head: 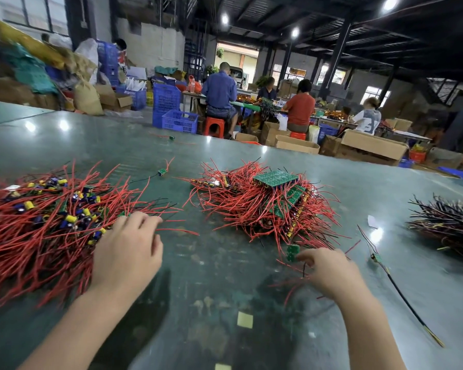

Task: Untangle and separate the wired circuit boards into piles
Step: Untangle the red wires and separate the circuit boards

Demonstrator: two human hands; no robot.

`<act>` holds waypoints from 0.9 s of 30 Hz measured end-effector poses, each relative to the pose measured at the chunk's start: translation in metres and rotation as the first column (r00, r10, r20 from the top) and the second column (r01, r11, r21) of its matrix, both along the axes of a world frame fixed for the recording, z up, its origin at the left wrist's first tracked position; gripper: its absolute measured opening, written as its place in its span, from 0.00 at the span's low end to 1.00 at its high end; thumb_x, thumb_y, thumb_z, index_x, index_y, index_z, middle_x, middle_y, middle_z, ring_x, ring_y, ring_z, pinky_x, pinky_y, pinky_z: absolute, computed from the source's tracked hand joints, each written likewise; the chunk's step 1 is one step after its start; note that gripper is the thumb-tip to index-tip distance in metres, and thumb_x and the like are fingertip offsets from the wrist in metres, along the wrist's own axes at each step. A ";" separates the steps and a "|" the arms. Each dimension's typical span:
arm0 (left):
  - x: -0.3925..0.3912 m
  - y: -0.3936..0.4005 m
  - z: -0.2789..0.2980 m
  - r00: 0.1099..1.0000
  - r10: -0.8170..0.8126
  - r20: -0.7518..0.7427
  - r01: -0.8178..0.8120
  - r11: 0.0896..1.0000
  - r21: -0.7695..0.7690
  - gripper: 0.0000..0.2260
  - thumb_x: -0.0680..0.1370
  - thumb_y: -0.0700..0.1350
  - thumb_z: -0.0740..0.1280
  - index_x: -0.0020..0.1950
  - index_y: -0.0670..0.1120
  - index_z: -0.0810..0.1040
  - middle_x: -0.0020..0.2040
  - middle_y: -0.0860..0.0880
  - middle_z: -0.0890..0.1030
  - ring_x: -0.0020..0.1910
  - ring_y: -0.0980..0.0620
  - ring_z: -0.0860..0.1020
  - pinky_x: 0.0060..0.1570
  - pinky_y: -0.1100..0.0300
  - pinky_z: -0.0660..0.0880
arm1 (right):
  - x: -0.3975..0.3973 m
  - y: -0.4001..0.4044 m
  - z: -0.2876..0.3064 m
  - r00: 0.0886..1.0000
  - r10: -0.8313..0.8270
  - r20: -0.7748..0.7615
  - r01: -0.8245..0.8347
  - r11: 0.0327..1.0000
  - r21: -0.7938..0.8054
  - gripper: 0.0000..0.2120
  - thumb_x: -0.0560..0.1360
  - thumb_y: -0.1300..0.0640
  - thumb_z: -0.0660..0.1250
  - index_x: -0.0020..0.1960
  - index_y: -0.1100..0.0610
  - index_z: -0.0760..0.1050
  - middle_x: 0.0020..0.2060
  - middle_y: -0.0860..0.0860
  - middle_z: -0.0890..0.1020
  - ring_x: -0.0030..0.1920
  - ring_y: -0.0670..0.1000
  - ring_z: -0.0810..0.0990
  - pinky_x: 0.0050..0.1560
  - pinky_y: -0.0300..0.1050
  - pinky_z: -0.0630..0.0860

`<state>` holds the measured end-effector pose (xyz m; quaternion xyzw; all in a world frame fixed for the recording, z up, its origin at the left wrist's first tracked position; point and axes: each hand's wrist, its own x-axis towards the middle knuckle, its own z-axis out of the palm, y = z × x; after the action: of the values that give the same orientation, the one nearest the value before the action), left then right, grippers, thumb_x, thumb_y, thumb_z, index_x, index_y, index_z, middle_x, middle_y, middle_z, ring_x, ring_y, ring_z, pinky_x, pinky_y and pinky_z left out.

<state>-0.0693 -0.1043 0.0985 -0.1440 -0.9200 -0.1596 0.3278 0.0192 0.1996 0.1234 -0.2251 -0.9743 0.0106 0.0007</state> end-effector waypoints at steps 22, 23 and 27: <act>0.029 0.036 -0.015 0.937 -0.348 0.043 0.338 0.929 0.154 0.13 0.65 0.36 0.63 0.45 0.46 0.81 0.41 0.53 0.80 0.43 0.54 0.71 0.32 0.56 0.78 | 0.007 -0.012 0.026 0.920 0.191 -0.344 -0.326 0.859 -0.396 0.36 0.62 0.66 0.59 0.64 0.36 0.67 0.61 0.43 0.70 0.62 0.49 0.61 0.61 0.43 0.62; 0.028 0.036 -0.015 0.936 -0.349 0.039 0.339 0.928 0.157 0.13 0.65 0.36 0.63 0.45 0.46 0.81 0.41 0.53 0.80 0.43 0.54 0.70 0.32 0.56 0.77 | 0.007 -0.016 0.031 0.866 0.160 -0.473 -0.421 0.742 -0.521 0.36 0.59 0.64 0.58 0.62 0.37 0.70 0.61 0.42 0.71 0.62 0.46 0.64 0.60 0.40 0.64; 0.030 0.037 -0.015 0.931 -0.364 0.038 0.352 0.919 0.176 0.12 0.66 0.37 0.63 0.44 0.46 0.81 0.41 0.54 0.80 0.43 0.54 0.74 0.32 0.58 0.77 | -0.008 -0.023 0.012 0.695 -0.024 -0.719 -0.411 0.807 -0.424 0.20 0.73 0.64 0.59 0.62 0.52 0.77 0.60 0.47 0.77 0.61 0.45 0.73 0.56 0.30 0.67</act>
<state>-0.0389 -0.0673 0.0837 -0.2762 -0.8725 -0.2978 0.2716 0.0108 0.1766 0.1350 -0.0850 -0.8726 0.3766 0.2993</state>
